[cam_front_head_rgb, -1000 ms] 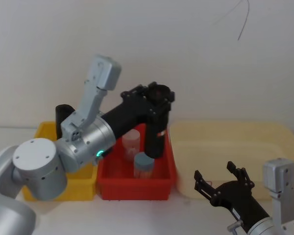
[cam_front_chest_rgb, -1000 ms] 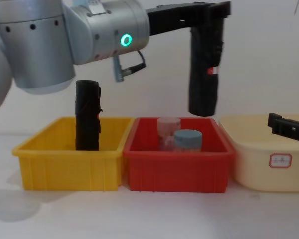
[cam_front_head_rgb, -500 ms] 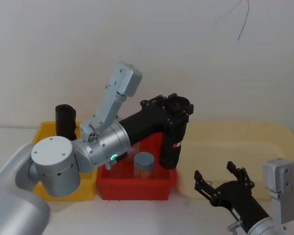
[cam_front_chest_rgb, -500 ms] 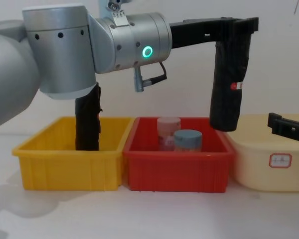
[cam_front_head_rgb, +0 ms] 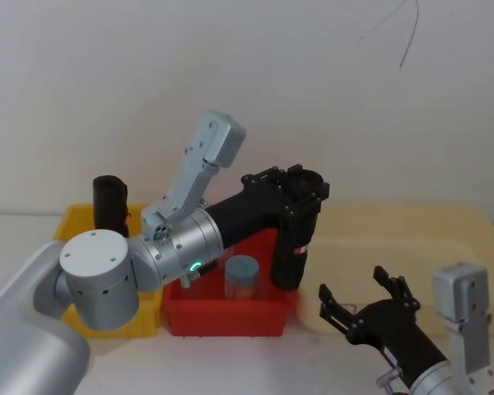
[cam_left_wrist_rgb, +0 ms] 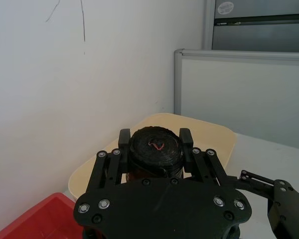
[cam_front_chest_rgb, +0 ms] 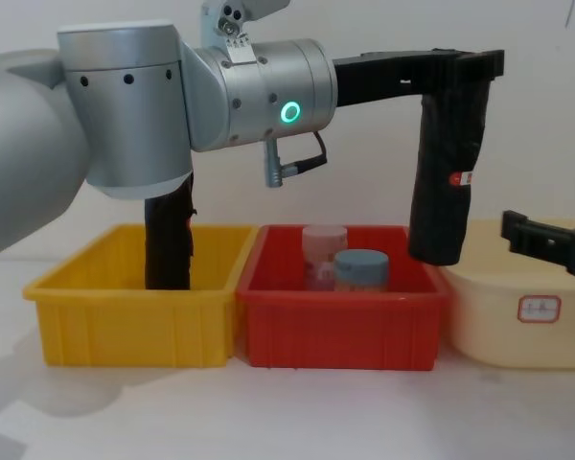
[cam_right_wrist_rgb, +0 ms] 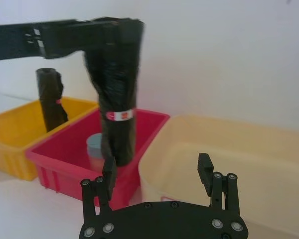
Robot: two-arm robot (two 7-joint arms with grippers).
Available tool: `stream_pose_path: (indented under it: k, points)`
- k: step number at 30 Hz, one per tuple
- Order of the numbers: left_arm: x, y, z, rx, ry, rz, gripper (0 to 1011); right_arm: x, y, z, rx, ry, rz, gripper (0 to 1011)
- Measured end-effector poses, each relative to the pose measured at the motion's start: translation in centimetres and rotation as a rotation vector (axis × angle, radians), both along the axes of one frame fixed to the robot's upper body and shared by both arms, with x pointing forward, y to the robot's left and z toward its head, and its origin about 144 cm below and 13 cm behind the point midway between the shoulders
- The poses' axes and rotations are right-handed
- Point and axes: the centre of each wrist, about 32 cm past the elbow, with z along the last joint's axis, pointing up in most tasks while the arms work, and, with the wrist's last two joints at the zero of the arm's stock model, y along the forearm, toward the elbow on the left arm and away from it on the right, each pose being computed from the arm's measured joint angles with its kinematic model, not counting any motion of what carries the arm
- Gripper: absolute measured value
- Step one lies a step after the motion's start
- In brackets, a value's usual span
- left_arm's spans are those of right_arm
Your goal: Pick up the garbage bag with the one hand and transfer it to the other hand.
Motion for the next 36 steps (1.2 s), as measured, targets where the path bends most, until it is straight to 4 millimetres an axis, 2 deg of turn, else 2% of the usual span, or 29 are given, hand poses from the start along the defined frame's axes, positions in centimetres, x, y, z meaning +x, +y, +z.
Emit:
stream_pose_path:
  k: [16,36]
  points:
    - [0.2,-0.1,-0.1,0.005,0.004,-0.006,559,2.5,1.6,0.9,-0.071,-0.003,0.138,1001]
    - [0.2,-0.1,-0.2,0.007,0.006,-0.009,559,5.4,1.8,0.9,-0.046,0.024,0.099,1002]
